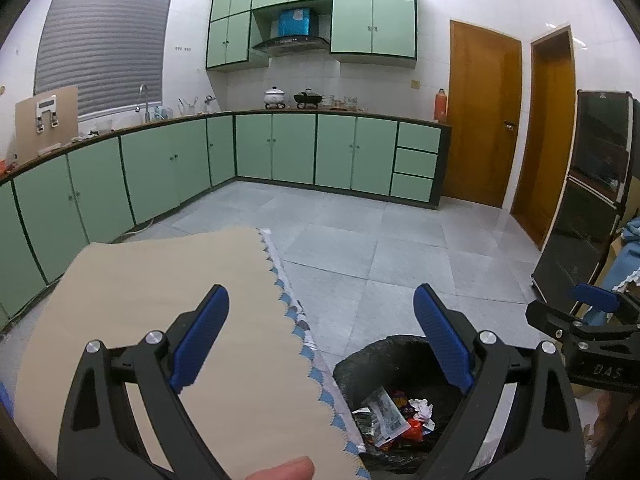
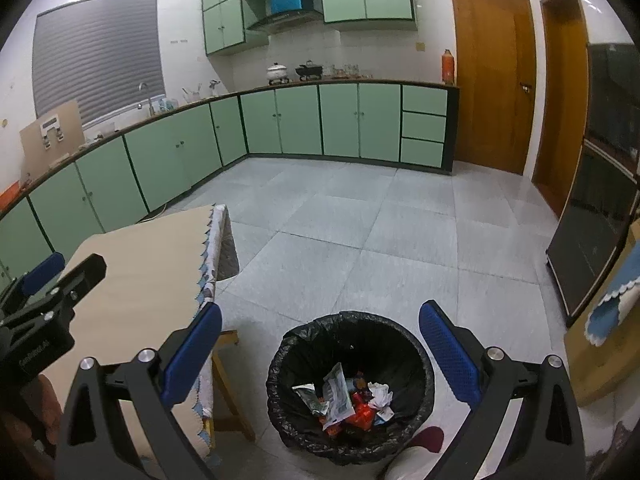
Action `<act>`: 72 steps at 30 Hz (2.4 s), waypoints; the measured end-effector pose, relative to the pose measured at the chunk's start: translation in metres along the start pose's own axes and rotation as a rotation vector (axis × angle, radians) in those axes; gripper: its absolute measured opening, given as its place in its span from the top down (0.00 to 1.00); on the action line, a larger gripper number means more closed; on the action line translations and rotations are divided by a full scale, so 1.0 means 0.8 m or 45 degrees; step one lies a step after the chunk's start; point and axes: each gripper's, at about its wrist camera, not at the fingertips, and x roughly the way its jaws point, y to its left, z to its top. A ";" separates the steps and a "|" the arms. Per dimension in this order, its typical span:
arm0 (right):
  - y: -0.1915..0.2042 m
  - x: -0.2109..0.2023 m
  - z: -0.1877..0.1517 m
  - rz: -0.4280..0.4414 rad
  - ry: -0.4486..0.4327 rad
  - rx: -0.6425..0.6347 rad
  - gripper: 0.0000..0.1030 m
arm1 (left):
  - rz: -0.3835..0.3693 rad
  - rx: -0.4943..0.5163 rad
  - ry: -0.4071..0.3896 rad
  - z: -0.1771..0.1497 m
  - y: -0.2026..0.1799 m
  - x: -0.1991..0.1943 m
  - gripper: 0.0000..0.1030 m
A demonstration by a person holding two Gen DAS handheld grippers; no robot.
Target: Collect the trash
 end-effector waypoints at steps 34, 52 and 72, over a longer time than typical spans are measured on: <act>0.024 -0.038 -0.003 0.033 -0.070 -0.057 0.06 | 0.080 0.001 -0.021 0.006 0.015 -0.044 0.12; 0.026 -0.035 -0.003 0.036 -0.068 -0.058 0.06 | 0.087 -0.006 -0.013 0.004 0.014 -0.038 0.12; 0.031 -0.031 -0.003 0.042 -0.062 -0.057 0.06 | 0.091 -0.010 -0.012 -0.001 0.013 -0.038 0.12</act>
